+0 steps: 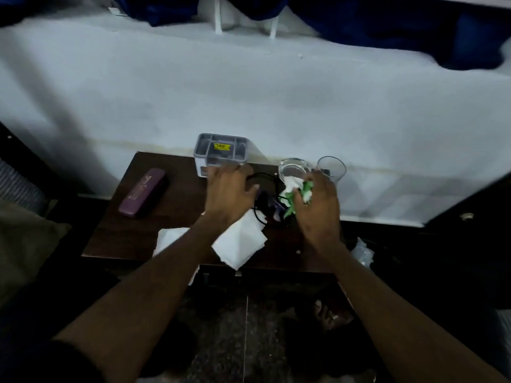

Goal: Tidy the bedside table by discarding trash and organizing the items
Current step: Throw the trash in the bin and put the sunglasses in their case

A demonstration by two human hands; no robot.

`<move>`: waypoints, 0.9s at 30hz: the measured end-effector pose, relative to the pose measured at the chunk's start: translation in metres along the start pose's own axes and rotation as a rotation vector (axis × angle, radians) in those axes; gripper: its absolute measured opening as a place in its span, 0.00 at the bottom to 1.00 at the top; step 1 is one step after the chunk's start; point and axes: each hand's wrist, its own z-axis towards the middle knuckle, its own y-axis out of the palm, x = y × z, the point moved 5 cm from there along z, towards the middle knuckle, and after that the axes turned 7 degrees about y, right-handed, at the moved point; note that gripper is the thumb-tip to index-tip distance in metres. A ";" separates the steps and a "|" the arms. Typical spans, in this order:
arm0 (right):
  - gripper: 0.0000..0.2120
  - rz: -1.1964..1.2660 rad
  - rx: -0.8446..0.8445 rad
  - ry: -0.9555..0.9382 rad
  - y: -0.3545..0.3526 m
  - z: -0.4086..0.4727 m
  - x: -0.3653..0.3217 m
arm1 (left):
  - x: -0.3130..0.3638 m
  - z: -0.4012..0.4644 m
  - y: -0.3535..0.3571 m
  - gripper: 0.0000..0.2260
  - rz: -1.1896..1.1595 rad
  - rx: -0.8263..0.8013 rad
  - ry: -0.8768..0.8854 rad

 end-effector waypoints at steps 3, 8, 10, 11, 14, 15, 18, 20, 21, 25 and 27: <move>0.16 -0.167 -0.080 0.058 -0.015 0.000 0.052 | 0.050 0.025 0.044 0.13 -0.105 -0.088 0.029; 0.26 -0.322 -0.255 -0.023 -0.006 -0.002 0.073 | 0.088 0.045 0.093 0.12 -0.100 -0.184 0.087; 0.29 -0.346 -0.295 -0.057 0.002 0.002 0.072 | 0.089 0.049 0.107 0.09 -0.091 -0.195 0.062; 0.30 -0.359 -0.313 -0.078 0.006 0.004 0.070 | 0.088 0.051 0.111 0.08 -0.081 -0.195 0.052; 0.36 -0.425 -0.405 -0.132 0.019 0.012 0.066 | 0.084 0.054 0.117 0.06 -0.045 -0.176 0.043; 0.36 -0.438 -0.428 -0.137 0.022 0.014 0.066 | 0.083 0.054 0.117 0.06 -0.035 -0.167 0.037; 0.27 -0.479 -0.438 -0.124 0.026 0.015 0.068 | 0.076 0.052 0.120 0.06 0.001 -0.159 0.022; 0.20 -0.492 -0.417 -0.121 0.027 0.015 0.071 | 0.075 0.053 0.123 0.07 -0.003 -0.148 0.010; 0.18 -0.495 -0.409 -0.118 0.027 0.014 0.073 | 0.075 0.054 0.123 0.08 -0.009 -0.144 0.003; 0.17 -0.478 -0.405 -0.082 0.025 0.009 0.081 | 0.084 0.058 0.122 0.03 -0.057 -0.157 -0.005; 0.16 -0.449 -0.394 -0.061 0.020 0.005 0.083 | 0.092 0.056 0.118 0.05 -0.094 -0.143 -0.003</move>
